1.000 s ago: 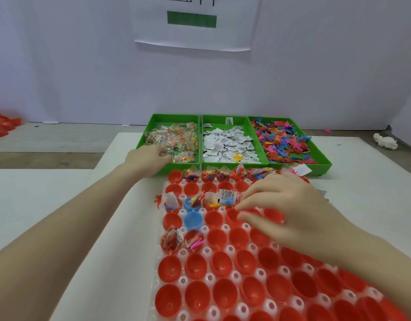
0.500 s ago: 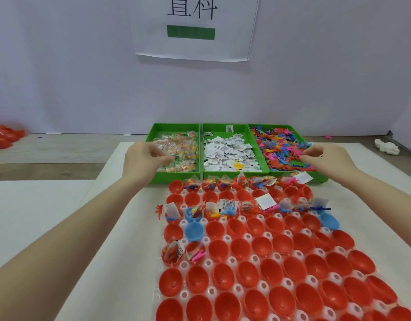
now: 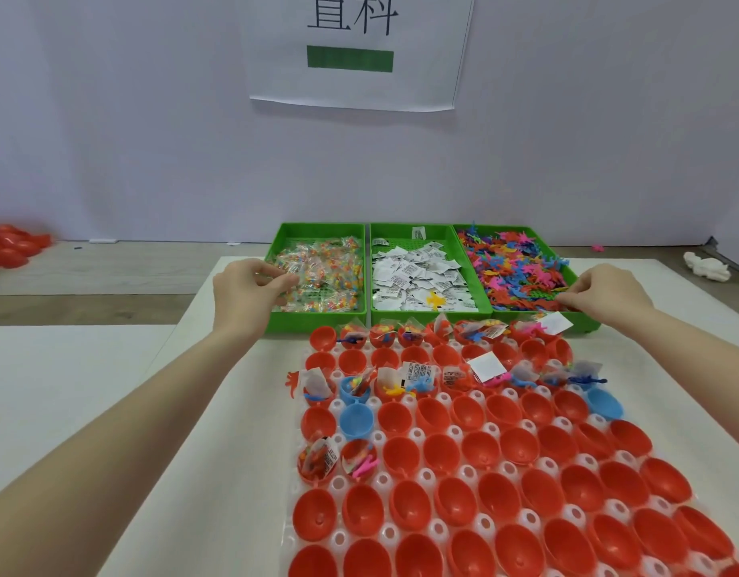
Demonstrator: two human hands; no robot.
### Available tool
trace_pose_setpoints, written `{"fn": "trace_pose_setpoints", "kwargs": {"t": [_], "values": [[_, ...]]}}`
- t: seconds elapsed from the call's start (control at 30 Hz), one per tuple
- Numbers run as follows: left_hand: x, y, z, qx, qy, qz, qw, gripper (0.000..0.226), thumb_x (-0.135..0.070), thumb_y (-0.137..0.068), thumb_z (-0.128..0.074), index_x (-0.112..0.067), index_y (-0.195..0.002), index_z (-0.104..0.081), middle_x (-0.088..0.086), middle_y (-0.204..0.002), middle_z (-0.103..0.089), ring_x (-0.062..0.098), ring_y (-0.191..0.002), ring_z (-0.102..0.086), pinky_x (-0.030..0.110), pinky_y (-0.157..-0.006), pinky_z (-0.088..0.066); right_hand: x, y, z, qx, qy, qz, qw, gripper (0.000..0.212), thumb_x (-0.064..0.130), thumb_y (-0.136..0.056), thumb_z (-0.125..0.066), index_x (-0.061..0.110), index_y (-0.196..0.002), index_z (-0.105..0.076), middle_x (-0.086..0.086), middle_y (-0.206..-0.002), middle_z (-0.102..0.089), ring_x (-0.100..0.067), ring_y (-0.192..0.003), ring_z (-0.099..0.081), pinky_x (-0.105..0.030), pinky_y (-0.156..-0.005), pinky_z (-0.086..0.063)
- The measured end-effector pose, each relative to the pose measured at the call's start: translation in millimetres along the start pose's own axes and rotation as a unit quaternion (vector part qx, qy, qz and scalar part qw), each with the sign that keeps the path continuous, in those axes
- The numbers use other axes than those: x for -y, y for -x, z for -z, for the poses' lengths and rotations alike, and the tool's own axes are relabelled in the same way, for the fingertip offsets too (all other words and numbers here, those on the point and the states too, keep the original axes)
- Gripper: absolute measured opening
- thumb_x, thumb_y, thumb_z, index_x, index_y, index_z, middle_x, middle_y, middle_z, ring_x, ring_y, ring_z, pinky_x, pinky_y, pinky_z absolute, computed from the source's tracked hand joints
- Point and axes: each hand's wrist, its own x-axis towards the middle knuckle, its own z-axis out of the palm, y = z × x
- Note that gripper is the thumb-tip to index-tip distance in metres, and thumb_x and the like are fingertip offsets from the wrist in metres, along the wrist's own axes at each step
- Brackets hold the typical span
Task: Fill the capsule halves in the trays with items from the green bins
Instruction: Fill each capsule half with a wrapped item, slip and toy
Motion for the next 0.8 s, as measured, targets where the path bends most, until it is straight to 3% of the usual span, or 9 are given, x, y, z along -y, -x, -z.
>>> {"fn": "trace_pose_setpoints", "kwargs": {"t": [0.1,0.2,0.27,0.33,0.43,0.53,0.6,0.73,0.8], "values": [[-2.2,3.7,1.2,-0.031,0.037,0.014,0.999,0.013,-0.015,-0.082,-0.068,-0.008,-0.092,-0.066,0.013,-0.078,-0.068,0.015,-0.062,-0.063,0.031,-0.072,-0.053,-0.2,3.7,-1.8,-0.066,-0.061,0.018,0.996,0.020,0.024,-0.088,-0.062,0.004,-0.084,-0.065,-0.018,-0.093,-0.066,-0.027,-0.080,-0.053,-0.033,-0.068,-0.038],[-7.7,13.6,0.7,-0.049,0.077,0.014,0.996,0.017,-0.010,-0.087,-0.060,-0.005,-0.103,-0.065,0.012,-0.088,-0.066,0.007,-0.057,-0.061,0.016,-0.063,-0.052,2.5,4.6,0.1,-0.130,-0.175,0.007,0.976,0.013,0.016,-0.089,-0.058,0.003,-0.090,-0.061,-0.019,-0.100,-0.064,-0.031,-0.091,-0.057,-0.038,-0.078,-0.042],[-13.6,23.6,0.8,-0.047,0.113,0.022,0.992,0.021,-0.008,-0.088,-0.059,-0.005,-0.108,-0.063,0.010,-0.089,-0.065,0.006,-0.059,-0.060,0.012,-0.061,-0.050,4.9,4.8,3.0,-0.126,-0.236,-0.007,0.964,0.013,0.009,-0.090,-0.056,0.002,-0.099,-0.060,-0.021,-0.102,-0.065,-0.031,-0.087,-0.060,-0.040,-0.082,-0.046],[-19.2,36.2,2.1,-0.033,0.147,0.028,0.988,0.023,-0.008,-0.087,-0.061,-0.006,-0.110,-0.062,0.008,-0.087,-0.065,0.009,-0.064,-0.060,0.013,-0.063,-0.050,7.4,5.8,5.1,-0.122,-0.223,0.003,0.967,0.016,0.006,-0.090,-0.053,0.002,-0.104,-0.061,-0.022,-0.104,-0.065,-0.033,-0.089,-0.061,-0.040,-0.081,-0.048],[-25.0,55.7,8.0,-0.023,0.194,0.036,0.980,0.013,-0.009,-0.086,-0.062,-0.009,-0.099,-0.064,0.001,-0.078,-0.063,0.001,-0.058,-0.057,0.009,-0.056,-0.046,15.3,8.2,8.7,-0.084,-0.179,0.027,0.980,0.027,0.002,-0.092,-0.041,0.003,-0.109,-0.062,-0.019,-0.113,-0.061,-0.029,-0.086,-0.056,-0.033,-0.068,-0.042],[-29.0,69.4,17.6,-0.033,0.265,0.073,0.961,0.012,-0.008,-0.088,-0.059,-0.016,-0.082,-0.064,-0.001,-0.075,-0.060,-0.001,-0.049,-0.051,0.010,-0.051,-0.043,29.9,9.0,9.0,-0.034,-0.162,0.037,0.986,0.029,0.002,-0.093,-0.037,0.001,-0.095,-0.066,-0.019,-0.119,-0.059,-0.033,-0.103,-0.053,-0.034,-0.075,-0.037],[-30.5,74.9,23.7,-0.043,0.306,0.100,0.946,0.015,-0.009,-0.090,-0.055,-0.019,-0.081,-0.063,-0.001,-0.075,-0.058,0.004,-0.051,-0.049,0.015,-0.055,-0.042,43.4,10.6,7.7,-0.025,-0.181,0.044,0.982,0.023,0.003,-0.090,-0.043,0.002,-0.080,-0.063,-0.025,-0.114,-0.060,-0.034,-0.101,-0.052,-0.038,-0.083,-0.039],[-27.1,90.1,29.3,-0.052,0.319,0.102,0.941,0.016,-0.010,-0.090,-0.055,-0.020,-0.083,-0.065,-0.004,-0.069,-0.057,0.006,-0.053,-0.047,0.018,-0.058,-0.041,71.1,19.7,-3.3,0.035,-0.212,0.073,0.974,0.035,0.024,-0.091,-0.049,-0.008,-0.089,-0.064,-0.031,-0.110,-0.060,-0.042,-0.099,-0.057,-0.027,-0.060,-0.038],[-22.6,96.9,30.4,-0.048,0.315,0.097,0.943,0.017,-0.010,-0.089,-0.056,-0.021,-0.084,-0.067,-0.007,-0.065,-0.059,0.007,-0.055,-0.047,0.016,-0.057,-0.042,83.6,23.1,-12.2,0.055,-0.149,0.119,0.980,0.042,0.034,-0.087,-0.057,0.002,-0.060,-0.057,-0.028,-0.096,-0.066,-0.037,-0.077,-0.062,-0.030,-0.061,-0.042]]}}
